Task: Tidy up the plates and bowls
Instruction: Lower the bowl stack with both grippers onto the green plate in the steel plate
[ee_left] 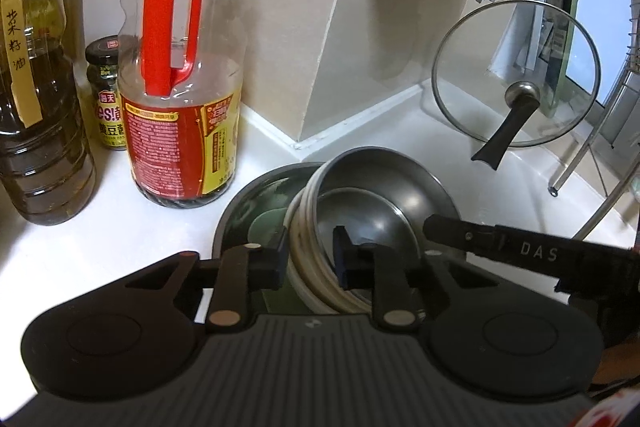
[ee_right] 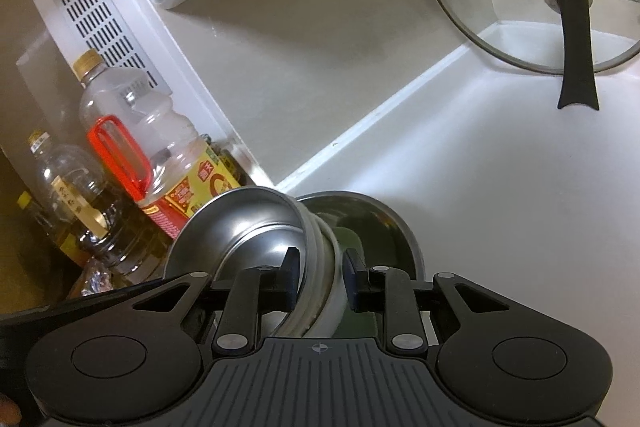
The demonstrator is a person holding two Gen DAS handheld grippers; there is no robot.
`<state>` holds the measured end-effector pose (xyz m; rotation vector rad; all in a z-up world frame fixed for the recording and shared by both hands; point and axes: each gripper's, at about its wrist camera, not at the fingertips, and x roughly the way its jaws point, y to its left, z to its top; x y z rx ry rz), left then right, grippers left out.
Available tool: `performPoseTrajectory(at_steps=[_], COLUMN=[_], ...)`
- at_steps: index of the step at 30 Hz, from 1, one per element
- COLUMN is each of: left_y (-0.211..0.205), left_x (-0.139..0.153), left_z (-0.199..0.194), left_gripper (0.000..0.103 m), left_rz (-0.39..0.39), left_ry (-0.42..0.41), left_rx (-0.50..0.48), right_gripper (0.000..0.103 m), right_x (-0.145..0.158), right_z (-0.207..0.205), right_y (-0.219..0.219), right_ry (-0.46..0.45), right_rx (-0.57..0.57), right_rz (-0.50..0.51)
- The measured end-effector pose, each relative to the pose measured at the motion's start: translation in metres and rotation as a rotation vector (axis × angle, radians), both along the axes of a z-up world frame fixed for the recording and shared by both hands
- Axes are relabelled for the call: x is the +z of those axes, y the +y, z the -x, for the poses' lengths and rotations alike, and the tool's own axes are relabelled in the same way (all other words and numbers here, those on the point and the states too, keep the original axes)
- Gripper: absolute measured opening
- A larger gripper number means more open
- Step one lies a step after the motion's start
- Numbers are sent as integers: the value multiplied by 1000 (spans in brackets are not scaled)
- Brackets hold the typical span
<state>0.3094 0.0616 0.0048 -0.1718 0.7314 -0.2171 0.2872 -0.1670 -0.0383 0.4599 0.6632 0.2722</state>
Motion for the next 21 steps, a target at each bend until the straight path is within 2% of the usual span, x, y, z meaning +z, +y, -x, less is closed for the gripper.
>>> performPoseTrajectory(at_steps=[3,5,9,21], left_y=[-2,-3,-1,8], left_x=[2,3,6,8], left_z=[-2,-3,-10,-33], left_gripper=[16,16,16,15], left_rz=[-12,-17,-7,40], left_ry=[7,17,56,189], left_rx=[-9,-14,-19,-19], right_gripper=[21,13,12,11], right_x=[1,2,8,25], right_z=[2,1,-3,-28], right_y=[1,1,3,5], right_ry=[-15,-21,-1,164], right_rx=[-2,3,6,-20], right_rz=[10,17,38,45])
